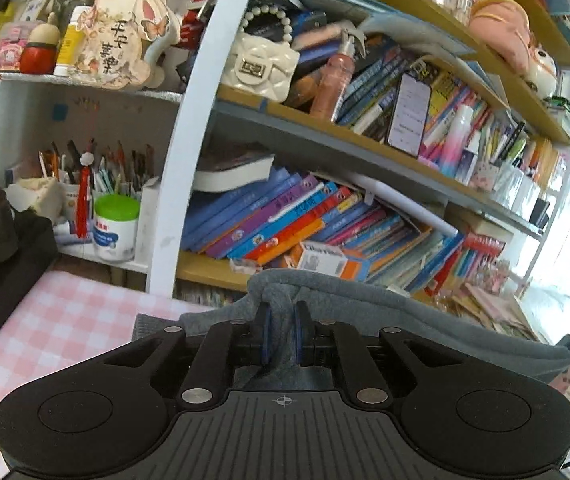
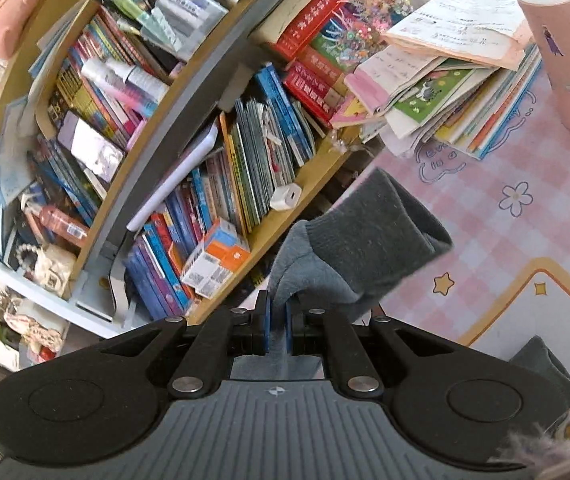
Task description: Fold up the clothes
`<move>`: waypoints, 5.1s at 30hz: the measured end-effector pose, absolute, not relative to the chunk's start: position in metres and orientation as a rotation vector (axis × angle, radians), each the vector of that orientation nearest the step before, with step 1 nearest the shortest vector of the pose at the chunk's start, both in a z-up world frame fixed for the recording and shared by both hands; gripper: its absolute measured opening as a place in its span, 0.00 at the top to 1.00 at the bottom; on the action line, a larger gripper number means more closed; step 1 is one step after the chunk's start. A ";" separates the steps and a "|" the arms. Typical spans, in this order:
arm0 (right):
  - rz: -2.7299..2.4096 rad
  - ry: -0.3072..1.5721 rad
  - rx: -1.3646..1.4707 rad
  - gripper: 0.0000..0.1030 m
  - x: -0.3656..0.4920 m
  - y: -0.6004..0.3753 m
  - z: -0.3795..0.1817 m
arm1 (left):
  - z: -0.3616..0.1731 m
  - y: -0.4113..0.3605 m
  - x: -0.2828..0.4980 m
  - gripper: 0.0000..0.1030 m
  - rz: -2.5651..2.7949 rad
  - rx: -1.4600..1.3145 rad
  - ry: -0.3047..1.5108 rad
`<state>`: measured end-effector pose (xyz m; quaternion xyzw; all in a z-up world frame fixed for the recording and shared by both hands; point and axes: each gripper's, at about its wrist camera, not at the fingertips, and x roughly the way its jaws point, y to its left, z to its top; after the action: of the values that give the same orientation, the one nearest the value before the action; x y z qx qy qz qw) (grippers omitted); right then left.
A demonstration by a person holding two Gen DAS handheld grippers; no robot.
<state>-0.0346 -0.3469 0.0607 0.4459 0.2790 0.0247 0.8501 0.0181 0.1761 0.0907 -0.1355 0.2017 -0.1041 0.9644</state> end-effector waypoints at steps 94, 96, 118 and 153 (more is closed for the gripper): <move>-0.025 0.983 -0.052 0.66 -0.076 -0.162 -0.059 | -0.037 0.217 -0.024 0.56 0.034 -0.175 0.881; -0.033 0.986 -0.052 0.66 -0.076 -0.160 -0.059 | -0.040 0.219 -0.022 0.63 0.011 -0.184 0.885; -0.147 0.962 0.081 0.67 -0.090 -0.175 -0.039 | 0.002 0.276 -0.044 0.78 -0.011 -0.188 0.731; -0.052 0.972 0.017 0.57 -0.072 -0.148 -0.058 | -0.039 0.269 -0.005 0.99 -0.012 -0.300 0.866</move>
<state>-0.0715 -0.1478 -0.0584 0.0082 0.4669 -0.0252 0.8839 -0.0046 0.2693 -0.0395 -0.1448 0.4180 -0.0058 0.8968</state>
